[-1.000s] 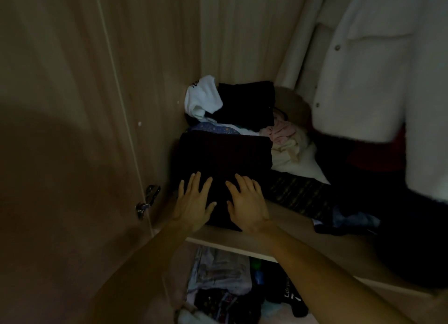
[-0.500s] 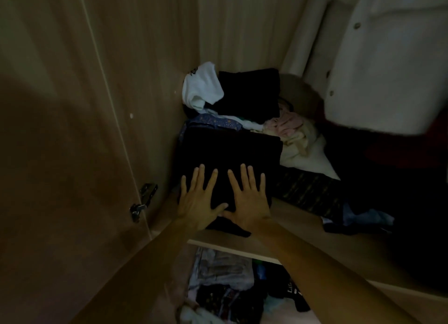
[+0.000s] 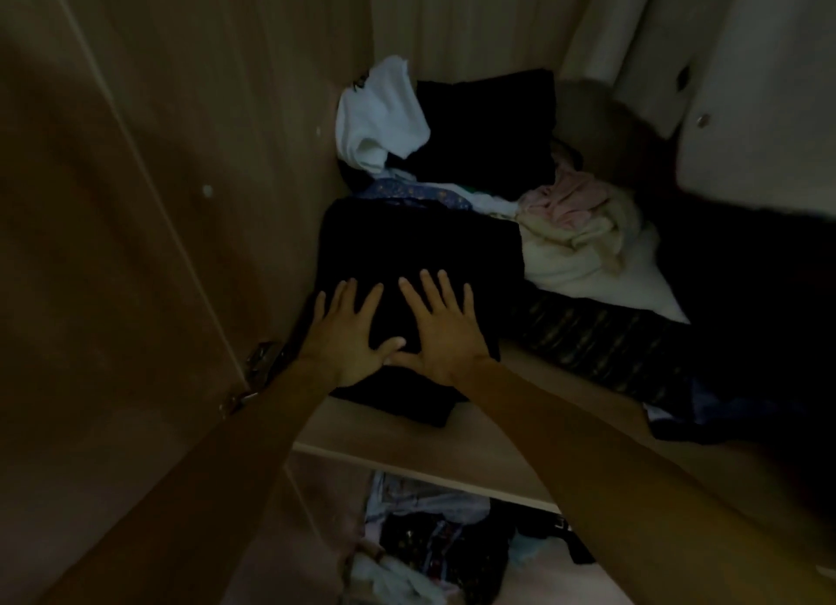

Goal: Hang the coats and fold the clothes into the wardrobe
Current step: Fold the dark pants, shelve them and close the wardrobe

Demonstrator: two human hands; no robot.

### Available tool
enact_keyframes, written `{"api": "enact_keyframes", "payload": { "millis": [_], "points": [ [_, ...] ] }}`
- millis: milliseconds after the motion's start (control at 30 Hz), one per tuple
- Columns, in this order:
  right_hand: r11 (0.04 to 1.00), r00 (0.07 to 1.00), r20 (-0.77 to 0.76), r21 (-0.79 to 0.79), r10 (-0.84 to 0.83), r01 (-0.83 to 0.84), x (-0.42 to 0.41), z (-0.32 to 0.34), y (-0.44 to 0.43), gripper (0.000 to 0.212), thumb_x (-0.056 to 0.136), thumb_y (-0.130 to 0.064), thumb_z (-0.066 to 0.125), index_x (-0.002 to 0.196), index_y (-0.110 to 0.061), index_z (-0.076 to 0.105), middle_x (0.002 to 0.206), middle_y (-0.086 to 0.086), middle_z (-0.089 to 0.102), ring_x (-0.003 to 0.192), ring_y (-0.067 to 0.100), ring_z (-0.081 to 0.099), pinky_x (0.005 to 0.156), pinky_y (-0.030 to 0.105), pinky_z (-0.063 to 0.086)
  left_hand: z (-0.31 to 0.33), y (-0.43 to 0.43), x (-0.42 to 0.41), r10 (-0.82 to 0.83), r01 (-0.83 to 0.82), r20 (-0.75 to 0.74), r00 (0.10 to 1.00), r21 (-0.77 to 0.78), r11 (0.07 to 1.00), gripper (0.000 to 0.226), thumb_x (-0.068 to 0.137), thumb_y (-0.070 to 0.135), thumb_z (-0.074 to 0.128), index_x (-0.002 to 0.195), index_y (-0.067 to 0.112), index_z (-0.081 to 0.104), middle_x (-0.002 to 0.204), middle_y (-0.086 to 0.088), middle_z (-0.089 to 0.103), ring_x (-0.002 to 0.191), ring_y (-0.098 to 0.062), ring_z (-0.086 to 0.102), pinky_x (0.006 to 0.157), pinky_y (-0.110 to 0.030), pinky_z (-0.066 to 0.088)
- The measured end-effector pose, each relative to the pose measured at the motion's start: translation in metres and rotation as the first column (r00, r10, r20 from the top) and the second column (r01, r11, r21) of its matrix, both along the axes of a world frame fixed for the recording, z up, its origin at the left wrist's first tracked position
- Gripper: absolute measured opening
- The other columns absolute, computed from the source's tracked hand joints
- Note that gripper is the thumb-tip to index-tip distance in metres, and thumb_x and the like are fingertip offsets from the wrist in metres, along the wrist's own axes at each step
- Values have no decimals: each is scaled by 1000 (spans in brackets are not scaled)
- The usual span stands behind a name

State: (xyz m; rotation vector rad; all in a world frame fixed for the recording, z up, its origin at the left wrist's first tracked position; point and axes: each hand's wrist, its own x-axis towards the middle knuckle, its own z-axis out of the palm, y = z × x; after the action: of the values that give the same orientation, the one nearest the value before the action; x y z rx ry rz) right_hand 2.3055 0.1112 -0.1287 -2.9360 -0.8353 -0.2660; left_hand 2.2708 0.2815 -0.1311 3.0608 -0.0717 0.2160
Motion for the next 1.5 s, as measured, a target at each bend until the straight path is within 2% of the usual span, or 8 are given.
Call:
{"api": "enact_keyframes", "payload": {
  "millis": [100,267,467,933,1033,1200,1333,1500],
  "points": [
    [998,998,59,-65,25,-21,-20,10,-16,101,78,-79,37,150,-27,-11,158,8,-8,145,29,-11,113,54,-6,11,-9,-16,7,-7,-2,1000,-89,996,86,83,74,33,150,27,7,156,-16,9,145,-29,3,117,-48,-1],
    [996,965,249,14,83,-89,-56,12,-38,75,86,-55,43,149,-18,25,155,13,22,144,29,16,111,51,20,19,-18,-51,48,-37,127,991,-89,995,68,93,60,18,147,20,22,152,-18,22,142,-31,15,116,-49,8],
    [996,954,292,33,65,-78,-89,24,-55,64,88,-40,51,144,-14,36,150,14,33,141,29,24,111,47,20,25,-39,-82,39,-26,169,985,-79,997,58,98,47,29,147,17,24,153,-14,23,143,-29,16,115,-45,9],
    [965,978,203,261,-47,-7,-204,91,-87,52,100,-40,33,145,-15,34,152,12,31,142,26,21,115,41,17,79,-78,-205,92,-38,231,969,-228,973,59,98,51,23,146,19,33,151,-9,34,141,-27,26,114,-46,17],
    [955,982,191,295,-18,-40,-241,105,-91,48,100,-39,33,140,-14,41,151,11,33,142,25,22,116,40,18,98,-91,-250,95,-36,277,956,-212,977,70,91,56,14,144,17,37,148,-10,39,139,-28,30,113,-46,22],
    [930,985,172,358,20,-82,-302,114,-91,47,100,-40,34,139,-16,44,147,8,41,141,24,26,114,39,20,121,-105,-323,144,-85,315,938,-196,977,59,98,53,24,143,18,38,147,-10,41,139,-26,30,113,-44,22],
    [909,980,186,392,70,-139,-343,118,-85,48,100,-42,32,139,-17,43,146,7,42,140,24,27,114,39,20,128,-101,-388,187,-116,353,917,-215,970,74,89,61,10,140,18,42,143,-7,46,136,-24,35,112,-43,25],
    [863,960,193,428,201,-267,-395,127,-57,56,96,-47,24,139,-17,44,147,6,41,140,22,28,115,39,19,122,-68,-478,304,-252,374,876,-182,950,64,95,58,17,139,20,42,143,-3,46,135,-21,36,113,-42,24]
  ]
}}
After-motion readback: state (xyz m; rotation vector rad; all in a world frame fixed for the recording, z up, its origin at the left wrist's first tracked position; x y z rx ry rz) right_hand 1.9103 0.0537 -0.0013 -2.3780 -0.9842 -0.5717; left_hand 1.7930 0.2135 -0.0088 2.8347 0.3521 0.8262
